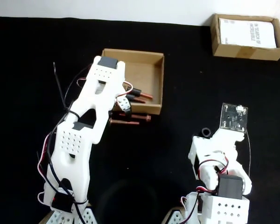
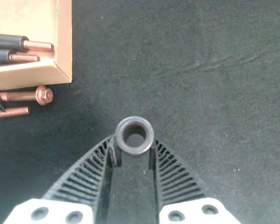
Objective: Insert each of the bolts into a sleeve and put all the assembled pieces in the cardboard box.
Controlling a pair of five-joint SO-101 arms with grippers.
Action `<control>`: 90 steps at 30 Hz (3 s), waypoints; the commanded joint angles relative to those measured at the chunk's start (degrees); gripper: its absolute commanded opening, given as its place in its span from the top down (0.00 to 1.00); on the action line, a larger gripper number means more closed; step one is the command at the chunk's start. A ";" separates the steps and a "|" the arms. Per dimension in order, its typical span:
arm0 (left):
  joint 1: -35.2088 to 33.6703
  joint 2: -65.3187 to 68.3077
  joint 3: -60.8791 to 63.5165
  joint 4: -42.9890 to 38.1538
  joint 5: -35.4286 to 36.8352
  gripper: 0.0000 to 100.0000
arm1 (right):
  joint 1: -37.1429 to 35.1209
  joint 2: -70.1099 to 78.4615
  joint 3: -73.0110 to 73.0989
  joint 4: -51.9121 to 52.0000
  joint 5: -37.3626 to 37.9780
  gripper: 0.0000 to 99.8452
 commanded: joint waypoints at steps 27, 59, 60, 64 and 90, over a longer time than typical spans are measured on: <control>-1.80 0.92 -0.92 0.18 0.09 0.95 | -0.40 -0.75 -6.11 2.59 2.20 0.99; 0.40 -9.71 14.64 -6.86 -3.78 0.71 | -0.13 -0.48 -6.02 0.84 1.93 0.99; -0.04 -9.71 15.87 -8.97 -3.78 0.71 | -0.13 -0.48 -6.02 0.84 1.93 0.99; -1.27 -10.24 16.40 -14.15 -3.78 0.71 | -0.13 -0.48 -5.58 1.10 2.20 0.99; -8.66 -3.47 1.10 -13.80 -3.34 0.72 | -0.40 -0.40 -5.58 1.27 3.87 0.99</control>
